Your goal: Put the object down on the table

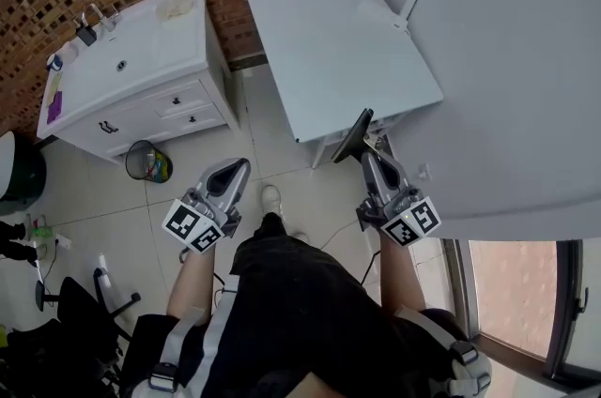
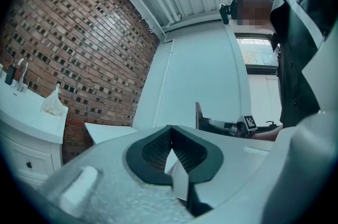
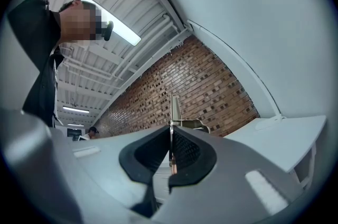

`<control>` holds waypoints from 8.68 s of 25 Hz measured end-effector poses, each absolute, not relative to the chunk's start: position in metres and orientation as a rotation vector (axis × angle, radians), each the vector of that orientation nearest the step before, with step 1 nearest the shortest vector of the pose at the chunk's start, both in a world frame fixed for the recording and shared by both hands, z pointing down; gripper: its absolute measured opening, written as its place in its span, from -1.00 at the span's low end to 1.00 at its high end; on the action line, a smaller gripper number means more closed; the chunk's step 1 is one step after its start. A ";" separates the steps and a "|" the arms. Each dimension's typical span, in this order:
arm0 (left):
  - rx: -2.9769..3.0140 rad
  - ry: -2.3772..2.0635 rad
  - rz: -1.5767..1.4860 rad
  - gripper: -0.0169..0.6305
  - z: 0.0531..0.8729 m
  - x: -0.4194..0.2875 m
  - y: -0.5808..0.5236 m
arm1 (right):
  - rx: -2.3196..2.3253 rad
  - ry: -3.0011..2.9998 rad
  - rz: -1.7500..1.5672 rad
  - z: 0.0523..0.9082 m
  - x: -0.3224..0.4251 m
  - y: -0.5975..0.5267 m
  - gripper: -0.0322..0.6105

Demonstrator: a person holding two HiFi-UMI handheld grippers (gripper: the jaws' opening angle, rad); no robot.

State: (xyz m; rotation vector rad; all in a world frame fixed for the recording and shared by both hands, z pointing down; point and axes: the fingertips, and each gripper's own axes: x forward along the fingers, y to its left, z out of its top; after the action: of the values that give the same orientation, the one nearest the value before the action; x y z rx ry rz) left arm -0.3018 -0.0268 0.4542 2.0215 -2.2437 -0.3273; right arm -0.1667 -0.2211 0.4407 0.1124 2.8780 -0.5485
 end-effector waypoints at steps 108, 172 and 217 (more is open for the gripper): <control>2.034 -2.027 -0.105 -0.95 0.547 -0.544 -0.317 | -0.012 3.040 -1.533 0.633 -0.540 -0.473 -0.89; 1.904 -2.135 -0.130 -0.95 0.530 -0.522 -0.319 | -0.152 2.706 -1.873 0.666 -0.517 -0.502 -0.90; 2.045 -2.211 -0.339 -0.95 0.484 -0.441 -0.094 | -0.241 3.119 -0.413 0.495 -0.323 -0.273 -0.90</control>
State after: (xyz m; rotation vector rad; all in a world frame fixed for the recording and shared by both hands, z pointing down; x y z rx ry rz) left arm -0.4412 -0.0936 0.4841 2.0453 -2.2113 -0.3389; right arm -0.3226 -0.2726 0.4955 -0.2410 3.1190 -0.4134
